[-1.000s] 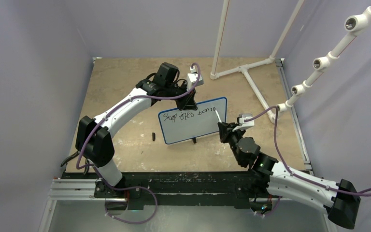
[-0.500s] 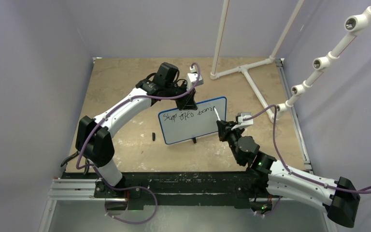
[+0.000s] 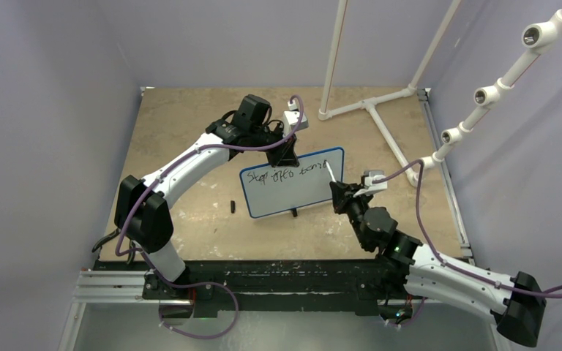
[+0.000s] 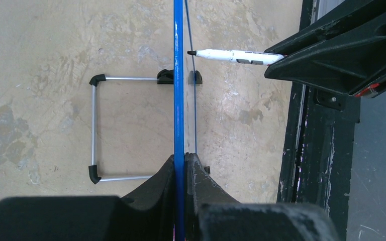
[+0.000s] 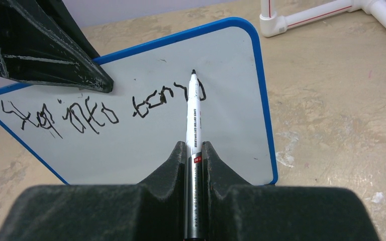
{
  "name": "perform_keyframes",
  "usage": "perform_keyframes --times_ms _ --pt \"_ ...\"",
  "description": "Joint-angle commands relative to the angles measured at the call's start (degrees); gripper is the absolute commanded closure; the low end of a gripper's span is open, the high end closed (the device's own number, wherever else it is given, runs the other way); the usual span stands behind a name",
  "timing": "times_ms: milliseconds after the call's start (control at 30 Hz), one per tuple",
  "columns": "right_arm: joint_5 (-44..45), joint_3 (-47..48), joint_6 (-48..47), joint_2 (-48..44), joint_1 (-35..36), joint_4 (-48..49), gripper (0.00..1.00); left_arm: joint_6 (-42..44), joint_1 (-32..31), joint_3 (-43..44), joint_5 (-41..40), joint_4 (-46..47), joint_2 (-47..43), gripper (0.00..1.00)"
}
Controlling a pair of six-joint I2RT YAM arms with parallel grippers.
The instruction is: Write a sentence on the whiteboard
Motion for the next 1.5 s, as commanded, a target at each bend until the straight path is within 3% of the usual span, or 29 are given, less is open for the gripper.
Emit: perform_keyframes --times_ms 0,567,1000,1467 --pt "0.0 1.5 0.5 -2.7 -0.2 -1.7 1.00 1.7 -0.5 -1.7 1.5 -3.4 -0.9 1.00" --pt "1.1 0.3 -0.5 -4.6 -0.2 -0.8 1.00 1.7 -0.5 -1.9 1.4 -3.4 -0.9 1.00" --pt "1.7 1.1 -0.3 -0.6 -0.5 0.9 1.00 1.7 -0.5 -1.8 1.4 -3.3 -0.8 1.00" --pt "1.4 0.4 7.1 -1.4 -0.7 -6.5 1.00 1.7 -0.5 -1.8 1.5 -3.3 -0.8 1.00"
